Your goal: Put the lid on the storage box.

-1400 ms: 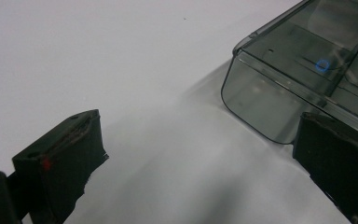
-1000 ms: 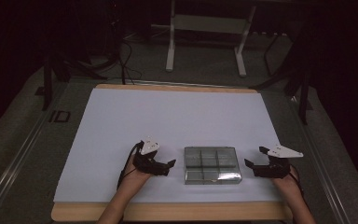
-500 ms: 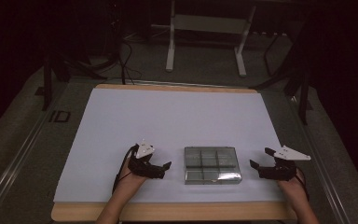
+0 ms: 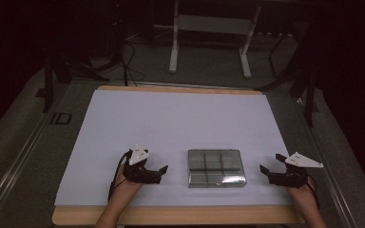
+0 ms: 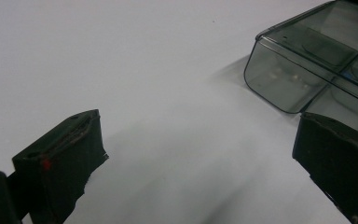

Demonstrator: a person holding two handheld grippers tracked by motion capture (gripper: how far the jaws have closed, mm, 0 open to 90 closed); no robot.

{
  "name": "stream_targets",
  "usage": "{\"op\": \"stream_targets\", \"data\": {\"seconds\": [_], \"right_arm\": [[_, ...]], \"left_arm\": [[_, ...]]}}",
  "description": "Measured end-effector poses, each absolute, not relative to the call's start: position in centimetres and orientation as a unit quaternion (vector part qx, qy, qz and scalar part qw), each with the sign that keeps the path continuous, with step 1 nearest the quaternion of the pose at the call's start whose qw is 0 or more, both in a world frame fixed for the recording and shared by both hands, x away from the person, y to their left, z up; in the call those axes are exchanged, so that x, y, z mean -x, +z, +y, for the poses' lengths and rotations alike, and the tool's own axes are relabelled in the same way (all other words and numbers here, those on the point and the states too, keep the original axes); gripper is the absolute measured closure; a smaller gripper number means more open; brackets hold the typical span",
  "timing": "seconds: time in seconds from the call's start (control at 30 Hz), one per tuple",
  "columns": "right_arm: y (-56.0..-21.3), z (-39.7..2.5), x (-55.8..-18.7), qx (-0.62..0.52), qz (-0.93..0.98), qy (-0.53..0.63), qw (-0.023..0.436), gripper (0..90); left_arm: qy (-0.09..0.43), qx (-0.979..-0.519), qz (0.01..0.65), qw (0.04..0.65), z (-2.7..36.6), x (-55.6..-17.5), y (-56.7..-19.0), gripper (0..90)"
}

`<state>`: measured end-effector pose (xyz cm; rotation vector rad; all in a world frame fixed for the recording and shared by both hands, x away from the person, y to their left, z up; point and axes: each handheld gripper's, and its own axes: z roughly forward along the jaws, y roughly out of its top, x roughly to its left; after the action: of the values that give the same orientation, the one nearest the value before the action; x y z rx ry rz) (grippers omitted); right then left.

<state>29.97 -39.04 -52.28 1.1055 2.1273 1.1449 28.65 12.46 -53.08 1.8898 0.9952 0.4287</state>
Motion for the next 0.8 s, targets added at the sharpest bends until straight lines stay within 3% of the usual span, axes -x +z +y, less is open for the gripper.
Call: {"op": "stream_targets", "data": {"seconds": [0.8], "right_arm": [[-53.0,-41.1,-29.2,-0.432,0.759,0.414,0.255,14.1]], "left_arm": [[0.202,-0.768,0.418,0.442,14.1,-27.7,-53.8,2.5]]}}
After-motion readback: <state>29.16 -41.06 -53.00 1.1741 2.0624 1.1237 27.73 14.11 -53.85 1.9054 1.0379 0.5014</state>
